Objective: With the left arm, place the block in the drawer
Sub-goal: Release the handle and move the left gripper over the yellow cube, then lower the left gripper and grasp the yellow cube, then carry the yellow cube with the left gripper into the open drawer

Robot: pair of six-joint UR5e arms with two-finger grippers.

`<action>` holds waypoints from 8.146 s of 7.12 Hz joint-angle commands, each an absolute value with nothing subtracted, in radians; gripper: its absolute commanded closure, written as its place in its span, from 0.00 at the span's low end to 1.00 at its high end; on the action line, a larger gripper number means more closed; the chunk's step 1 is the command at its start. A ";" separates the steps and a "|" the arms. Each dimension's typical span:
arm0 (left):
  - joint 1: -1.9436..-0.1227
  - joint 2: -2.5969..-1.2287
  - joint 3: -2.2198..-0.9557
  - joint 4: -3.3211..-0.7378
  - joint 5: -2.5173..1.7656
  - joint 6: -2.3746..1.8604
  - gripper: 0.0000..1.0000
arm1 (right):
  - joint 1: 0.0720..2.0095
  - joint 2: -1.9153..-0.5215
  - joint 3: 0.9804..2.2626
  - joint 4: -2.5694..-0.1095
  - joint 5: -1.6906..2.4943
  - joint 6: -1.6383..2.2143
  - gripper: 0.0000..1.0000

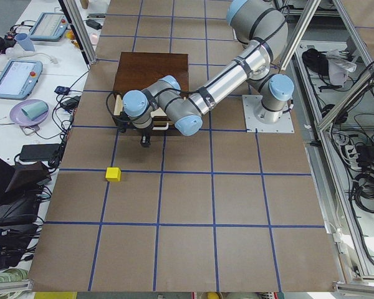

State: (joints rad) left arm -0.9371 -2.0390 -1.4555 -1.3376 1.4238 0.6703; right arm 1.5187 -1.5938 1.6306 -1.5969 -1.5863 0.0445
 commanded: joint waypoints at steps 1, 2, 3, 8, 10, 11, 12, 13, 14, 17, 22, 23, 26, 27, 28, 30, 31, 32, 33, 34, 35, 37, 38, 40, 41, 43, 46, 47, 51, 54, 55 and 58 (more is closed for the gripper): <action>-0.937 -2.037 -1.454 -1.338 1.425 0.670 0.15 | 1.519 -1.594 1.631 -1.597 -1.586 0.044 0.00; -0.937 -2.037 -1.454 -1.338 1.425 0.670 0.15 | 1.519 -1.594 1.631 -1.597 -1.586 0.044 0.00; -0.936 -2.037 -1.454 -1.338 1.425 0.672 0.15 | 1.519 -1.594 1.631 -1.597 -1.586 0.044 0.00; -0.911 -2.045 -1.437 -1.341 1.422 0.663 0.15 | 1.519 -1.594 1.631 -1.597 -1.586 0.044 0.00; -0.911 -2.048 -1.434 -1.347 1.411 0.641 0.15 | 1.519 -1.594 1.631 -1.597 -1.586 0.044 0.00; -0.911 -2.031 -1.433 -1.354 1.413 0.638 0.15 | 1.519 -1.594 1.631 -1.597 -1.586 0.044 0.00; -0.913 -2.011 -1.428 -1.356 1.414 0.640 0.15 | 1.519 -1.594 1.631 -1.597 -1.586 0.044 0.00; -0.911 -2.011 -1.401 -1.365 1.419 0.640 0.15 | 1.519 -1.594 1.631 -1.597 -1.586 0.044 0.00; -0.911 -2.038 -1.347 -1.376 1.422 0.644 0.14 | 1.519 -1.594 1.631 -1.597 -1.586 0.044 0.00; -0.913 -2.159 -1.171 -1.362 1.424 0.658 0.14 | 1.519 -1.594 1.631 -1.597 -1.586 0.044 0.00; -0.920 -2.391 -0.922 -1.287 1.497 0.695 0.12 | 1.519 -1.594 1.631 -1.597 -1.586 0.044 0.00; -0.920 -2.425 -0.892 -1.287 1.499 0.693 0.12 | 1.519 -1.594 1.631 -1.597 -1.586 0.044 0.00; -0.948 -2.468 -0.888 -1.249 1.491 0.673 0.12 | 1.519 -1.594 1.631 -1.597 -1.586 0.044 0.00; -0.950 -2.486 -0.888 -1.220 1.491 0.675 0.12 | 1.519 -1.594 1.631 -1.597 -1.586 0.044 0.00; -0.950 -2.500 -0.888 -1.198 1.490 0.684 0.12 | 1.519 -1.594 1.631 -1.597 -1.586 0.044 0.00; -0.951 -2.522 -0.888 -1.187 1.491 0.687 0.12 | 1.519 -1.594 1.631 -1.597 -1.586 0.044 0.00; -0.951 -2.529 -0.891 -1.186 1.491 0.695 0.12 | 1.519 -1.594 1.631 -1.597 -1.586 0.044 0.00; -0.951 -2.536 -0.890 -1.186 1.493 0.718 0.12 | 1.519 -1.594 1.631 -1.597 -1.586 0.044 0.00; -0.951 -2.540 -0.893 -1.186 1.491 0.718 0.12 | 1.519 -1.594 1.631 -1.597 -1.586 0.044 0.00; -0.951 -2.546 -0.894 -1.186 1.493 0.718 0.12 | 1.519 -1.594 1.631 -1.597 -1.586 0.044 0.00; -0.951 -2.546 -0.891 -1.186 1.497 0.719 0.13 | 1.519 -1.594 1.631 -1.597 -1.586 0.044 0.00; -0.951 -2.546 -0.893 -1.186 1.499 0.718 0.36 | 1.519 -1.594 1.631 -1.597 -1.586 0.044 0.00; -0.951 -2.543 -0.893 -1.186 1.499 0.719 0.51 | 1.519 -1.594 1.631 -1.597 -1.586 0.044 0.00; -0.951 -2.513 -0.891 -1.193 1.500 0.718 0.73 | 1.519 -1.594 1.631 -1.597 -1.586 0.044 0.00; -0.953 -2.482 -0.894 -1.215 1.502 0.715 0.80 | 1.519 -1.594 1.631 -1.597 -1.586 0.044 0.00; -0.957 -2.368 -0.900 -1.378 1.503 0.712 0.80 | 1.519 -1.594 1.631 -1.597 -1.586 0.044 0.00; -0.999 -2.177 -0.992 -1.535 1.561 0.706 0.80 | 1.519 -1.594 1.632 -1.597 -1.586 0.044 0.00; -1.000 -2.108 -1.065 -1.534 1.563 0.700 0.80 | 1.519 -1.594 1.631 -1.597 -1.586 0.044 0.00; -1.075 -1.903 -1.293 -1.549 1.548 0.516 0.80 | 1.519 -1.594 1.631 -1.597 -1.586 0.044 0.00; -1.132 -1.850 -1.394 -1.534 1.551 0.416 0.80 | 1.519 -1.594 1.631 -1.597 -1.586 0.044 0.00; -1.146 -1.871 -1.403 -1.508 1.549 0.407 0.80 | 1.519 -1.594 1.631 -1.597 -1.586 0.044 0.00; -1.150 -1.882 -1.552 -1.297 1.548 0.403 0.80 | 1.519 -1.594 1.631 -1.597 -1.586 0.044 0.00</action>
State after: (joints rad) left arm -1.1488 -1.8799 -1.4857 -1.3899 1.5489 0.4041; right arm 1.5187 -1.5938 1.6306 -1.5969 -1.5861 0.0445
